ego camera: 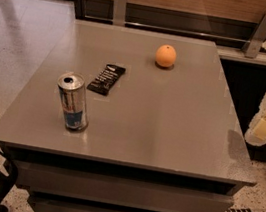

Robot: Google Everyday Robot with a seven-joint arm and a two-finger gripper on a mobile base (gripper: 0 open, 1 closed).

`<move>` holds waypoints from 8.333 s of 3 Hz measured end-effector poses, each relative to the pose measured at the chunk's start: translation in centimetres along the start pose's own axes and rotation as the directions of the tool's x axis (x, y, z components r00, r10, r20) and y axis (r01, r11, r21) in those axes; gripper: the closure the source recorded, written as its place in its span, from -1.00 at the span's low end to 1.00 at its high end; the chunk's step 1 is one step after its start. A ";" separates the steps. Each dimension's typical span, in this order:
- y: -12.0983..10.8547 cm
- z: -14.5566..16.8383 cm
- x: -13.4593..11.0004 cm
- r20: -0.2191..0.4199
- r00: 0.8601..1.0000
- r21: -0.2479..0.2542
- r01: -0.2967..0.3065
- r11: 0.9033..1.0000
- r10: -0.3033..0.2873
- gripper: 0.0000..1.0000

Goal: Knock redbull can over

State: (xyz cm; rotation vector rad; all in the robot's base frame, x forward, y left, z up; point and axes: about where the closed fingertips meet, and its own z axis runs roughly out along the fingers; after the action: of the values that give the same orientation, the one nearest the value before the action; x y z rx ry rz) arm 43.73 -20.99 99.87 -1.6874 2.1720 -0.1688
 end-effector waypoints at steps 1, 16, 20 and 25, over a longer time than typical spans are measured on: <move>0.0 0.1 -0.1 0.011 1.000 -0.004 0.000 1.000 0.000 -1.00; 10.4 17.1 -26.6 0.922 0.263 -0.343 0.208 0.916 0.286 -0.97; 11.4 16.8 -28.3 0.929 0.247 -0.336 0.255 0.907 0.275 1.00; 3.2 15.8 -22.1 0.780 0.620 -0.206 0.133 0.970 0.080 1.00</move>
Offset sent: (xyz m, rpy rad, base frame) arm 0.0094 0.0242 -0.0242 0.2587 0.0347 0.0957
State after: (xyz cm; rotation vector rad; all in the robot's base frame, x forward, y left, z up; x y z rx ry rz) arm 51.15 3.14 89.27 -1.4874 1.5066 0.7477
